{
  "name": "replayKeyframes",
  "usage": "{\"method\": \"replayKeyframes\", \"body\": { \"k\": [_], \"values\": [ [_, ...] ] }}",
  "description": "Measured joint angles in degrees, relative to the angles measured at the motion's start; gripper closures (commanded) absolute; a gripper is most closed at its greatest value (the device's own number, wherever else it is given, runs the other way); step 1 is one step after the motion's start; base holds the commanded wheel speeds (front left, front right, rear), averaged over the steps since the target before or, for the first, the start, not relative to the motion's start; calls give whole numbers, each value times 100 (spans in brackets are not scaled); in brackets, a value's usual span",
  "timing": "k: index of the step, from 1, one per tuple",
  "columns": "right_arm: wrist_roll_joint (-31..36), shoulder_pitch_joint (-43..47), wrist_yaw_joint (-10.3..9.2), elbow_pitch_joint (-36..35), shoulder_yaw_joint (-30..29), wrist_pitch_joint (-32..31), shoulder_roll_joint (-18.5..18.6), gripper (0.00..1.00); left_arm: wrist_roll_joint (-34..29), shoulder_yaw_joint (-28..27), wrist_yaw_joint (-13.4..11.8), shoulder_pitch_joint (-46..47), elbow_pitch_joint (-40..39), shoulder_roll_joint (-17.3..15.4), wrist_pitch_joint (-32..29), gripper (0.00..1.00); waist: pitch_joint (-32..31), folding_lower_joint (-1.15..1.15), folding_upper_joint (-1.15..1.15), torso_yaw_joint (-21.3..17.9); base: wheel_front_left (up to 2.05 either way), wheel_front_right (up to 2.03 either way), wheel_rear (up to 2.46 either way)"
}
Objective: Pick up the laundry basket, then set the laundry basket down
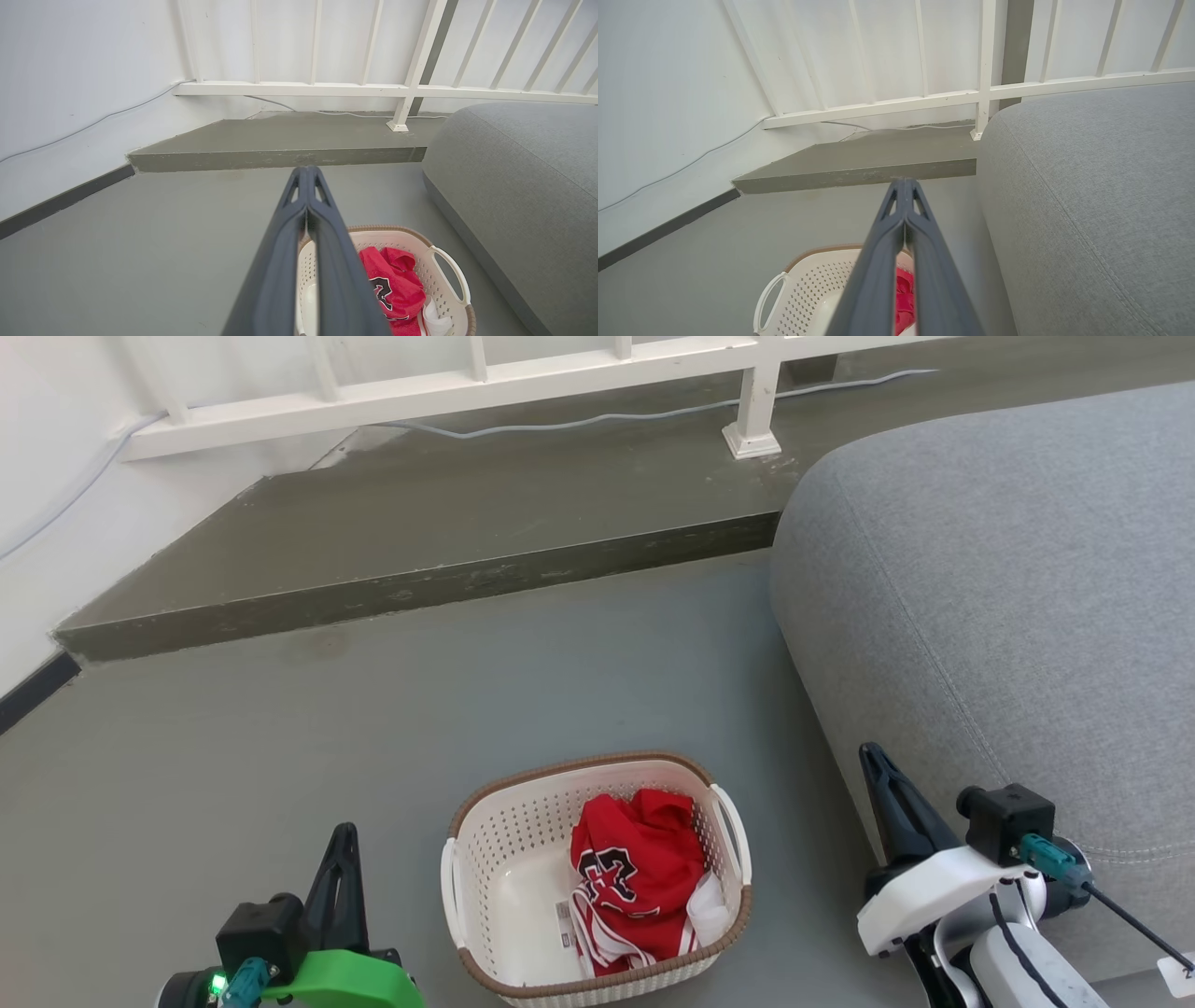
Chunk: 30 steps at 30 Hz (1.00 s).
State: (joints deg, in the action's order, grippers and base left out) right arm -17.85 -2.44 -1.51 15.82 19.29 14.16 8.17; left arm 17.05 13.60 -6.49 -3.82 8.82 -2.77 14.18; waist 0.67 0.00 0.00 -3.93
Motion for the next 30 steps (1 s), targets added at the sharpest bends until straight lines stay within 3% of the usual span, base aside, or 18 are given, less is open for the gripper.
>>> {"method": "replayKeyframes", "body": {
  "k": [30],
  "values": [
    [-2149, 6, 201, -98, -616, -467, -140, 100, 2221, -304, 302, -56, -73, -2, -385, 100, -8, 0, 0, 111, 0, 0, 0]
  ]
}}
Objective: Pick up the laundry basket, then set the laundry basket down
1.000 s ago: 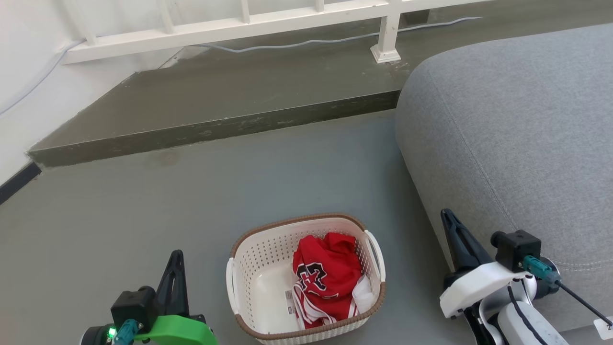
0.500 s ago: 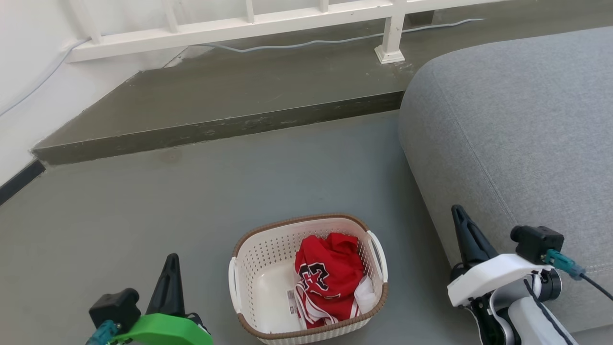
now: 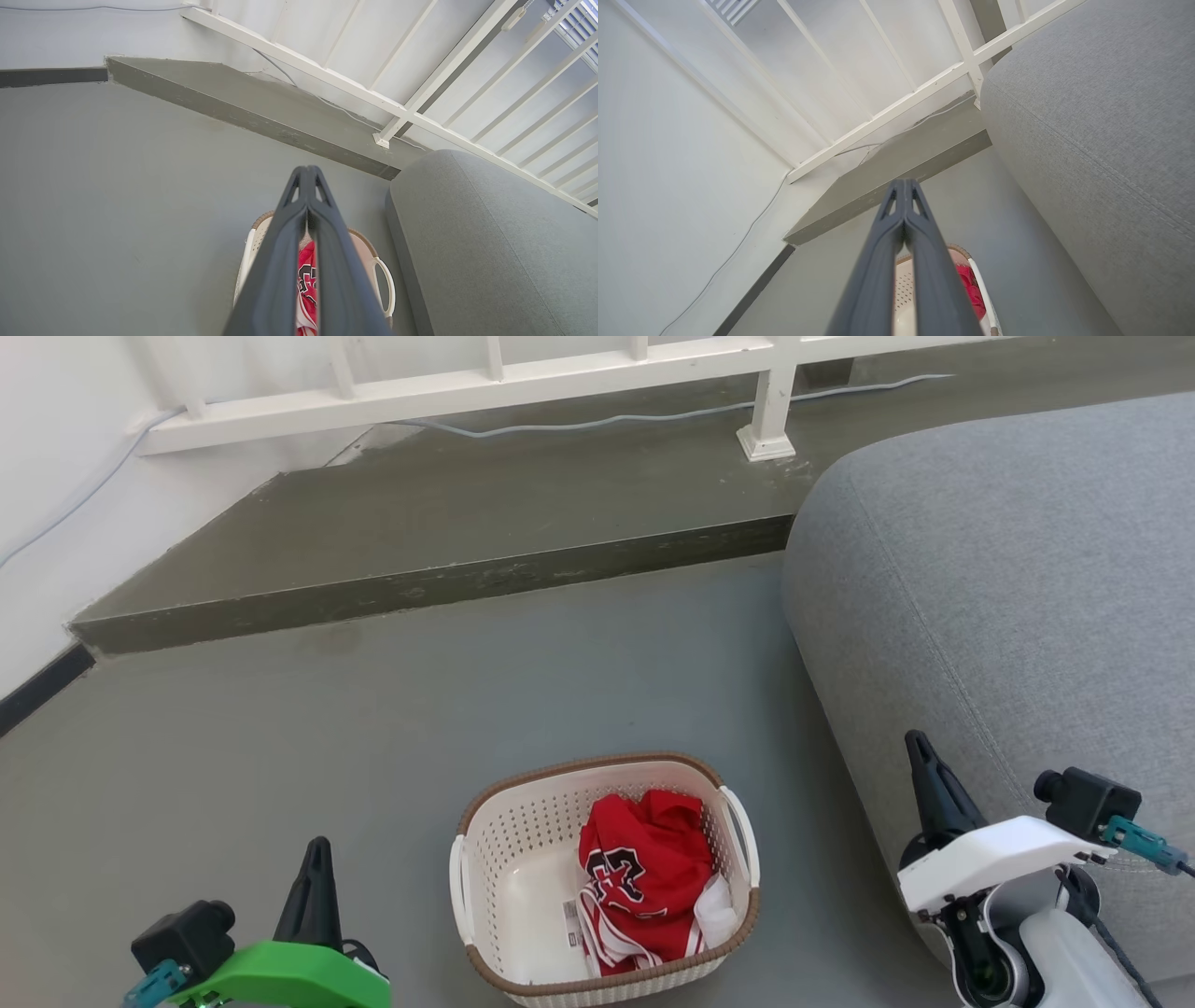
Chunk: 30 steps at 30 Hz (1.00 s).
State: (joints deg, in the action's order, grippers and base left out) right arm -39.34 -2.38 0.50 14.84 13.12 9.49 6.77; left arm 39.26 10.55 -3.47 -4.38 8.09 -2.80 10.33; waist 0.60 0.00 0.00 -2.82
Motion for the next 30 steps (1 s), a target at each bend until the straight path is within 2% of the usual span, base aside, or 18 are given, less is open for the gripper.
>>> {"method": "replayKeyframes", "body": {
  "k": [30],
  "values": [
    [-1979, -3, 203, 2, -642, -490, -75, 100, 2065, -350, 332, 189, 210, -115, -482, 100, -13, 0, 0, 101, 0, 0, 0]
  ]
}}
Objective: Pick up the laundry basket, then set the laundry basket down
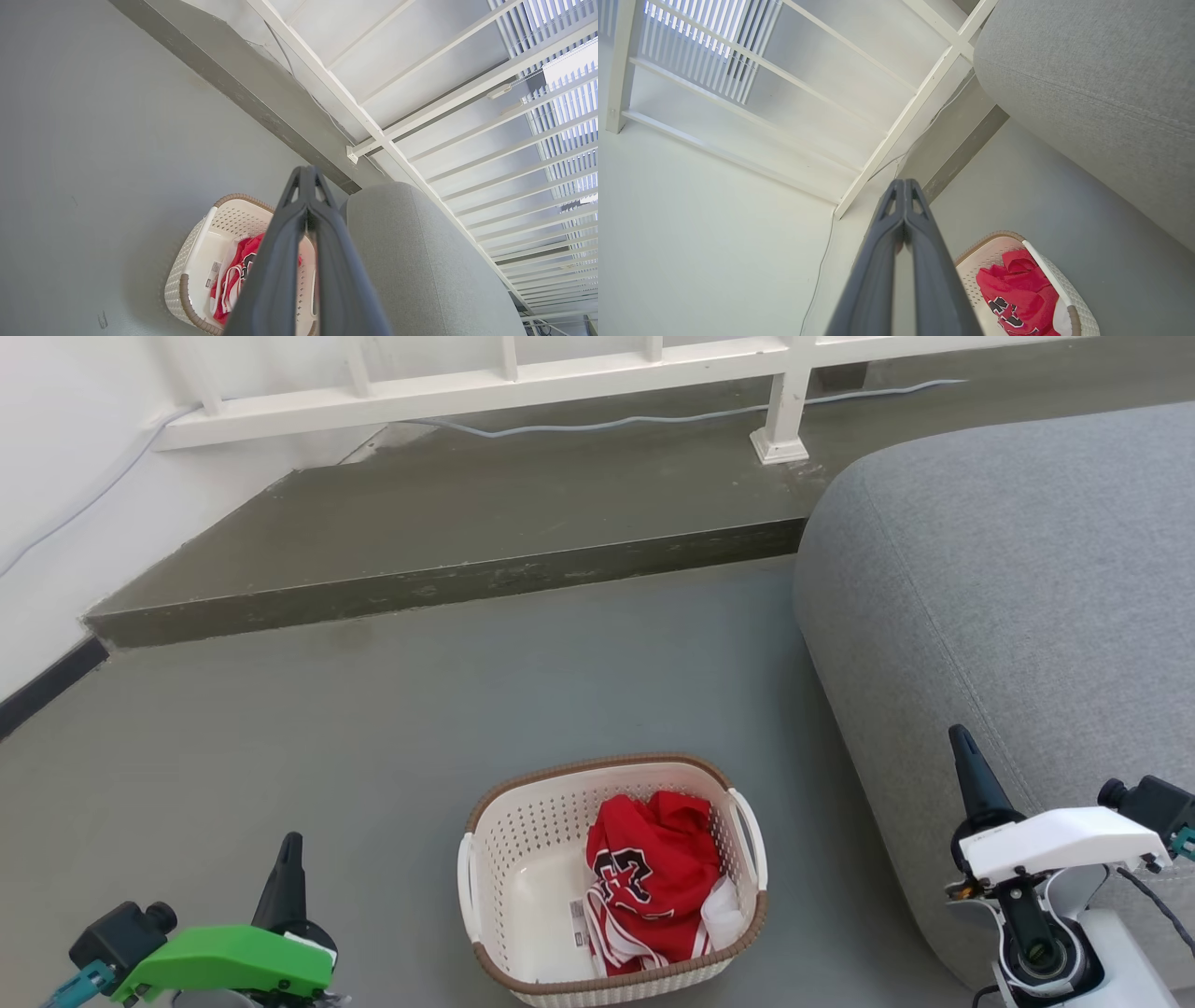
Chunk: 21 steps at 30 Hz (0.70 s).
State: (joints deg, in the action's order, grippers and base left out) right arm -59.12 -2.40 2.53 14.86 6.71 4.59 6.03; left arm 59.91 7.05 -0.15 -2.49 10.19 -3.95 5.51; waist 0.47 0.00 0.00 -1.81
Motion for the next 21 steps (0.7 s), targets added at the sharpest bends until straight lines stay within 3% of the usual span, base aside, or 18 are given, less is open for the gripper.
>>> {"method": "replayKeyframes", "body": {
  "k": [21],
  "values": [
    [-1418, -9, 167, 25, -457, -345, -63, 100, 1462, -261, 253, 157, 175, -49, -302, 100, -11, 0, 0, 73, 0, 0, 0]
  ]
}}
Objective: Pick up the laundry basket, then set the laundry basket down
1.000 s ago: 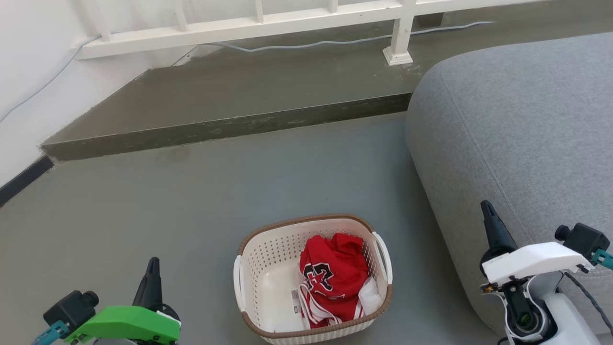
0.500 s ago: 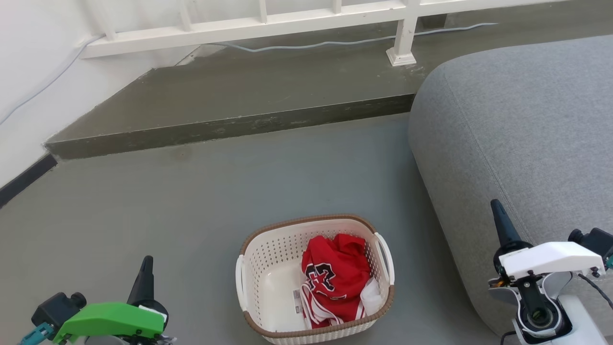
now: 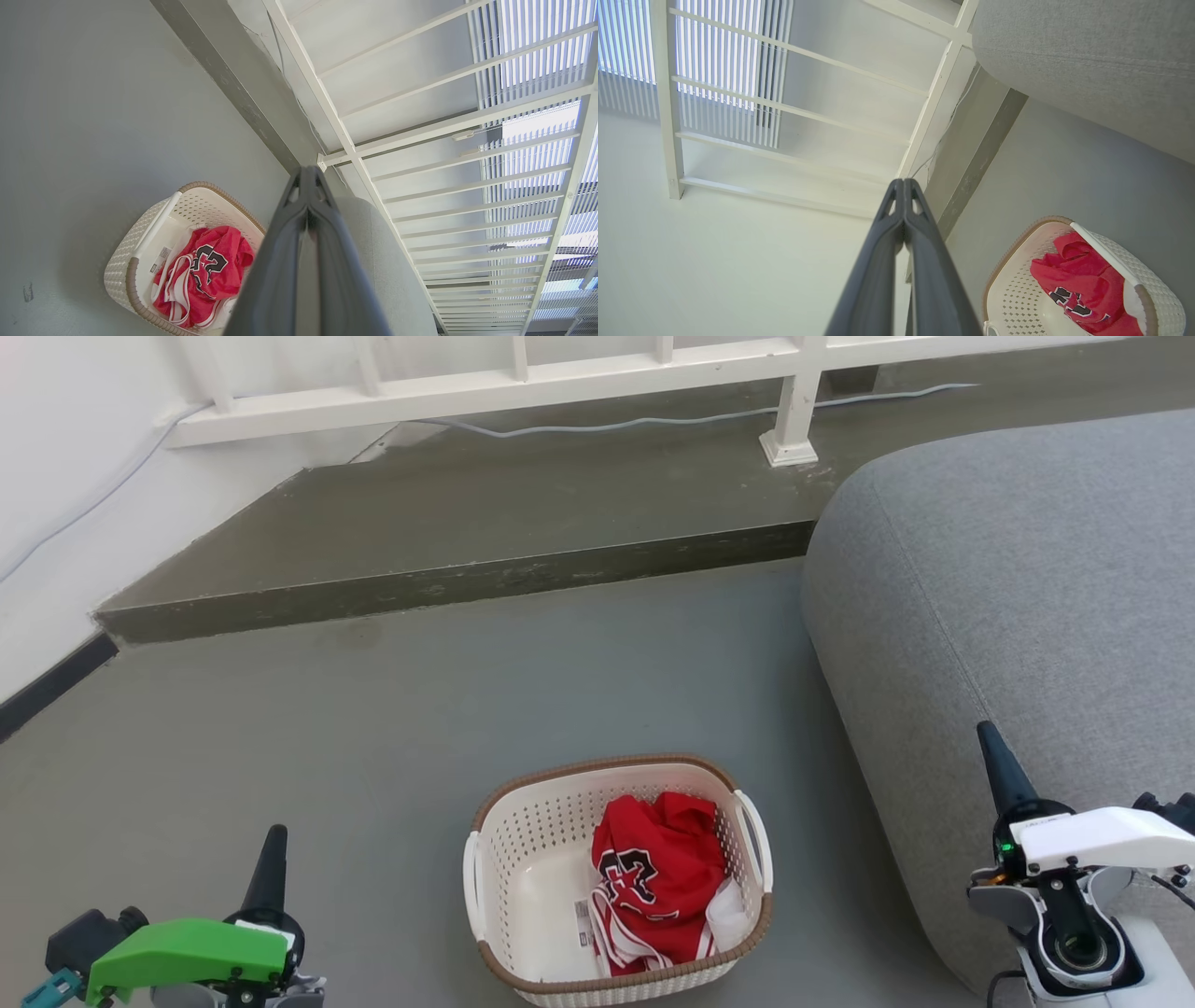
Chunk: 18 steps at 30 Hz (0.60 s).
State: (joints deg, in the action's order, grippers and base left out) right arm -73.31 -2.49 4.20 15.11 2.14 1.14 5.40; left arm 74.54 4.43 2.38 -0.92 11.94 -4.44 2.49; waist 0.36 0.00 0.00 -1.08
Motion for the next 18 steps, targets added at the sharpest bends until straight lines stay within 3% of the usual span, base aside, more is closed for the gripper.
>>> {"method": "replayKeyframes", "body": {
  "k": [18],
  "values": [
    [-1260, -50, 138, 19, -407, -301, -69, 100, 1294, -229, 266, 188, 156, -34, -297, 100, -11, 0, 0, 67, 0, 0, 0]
  ]
}}
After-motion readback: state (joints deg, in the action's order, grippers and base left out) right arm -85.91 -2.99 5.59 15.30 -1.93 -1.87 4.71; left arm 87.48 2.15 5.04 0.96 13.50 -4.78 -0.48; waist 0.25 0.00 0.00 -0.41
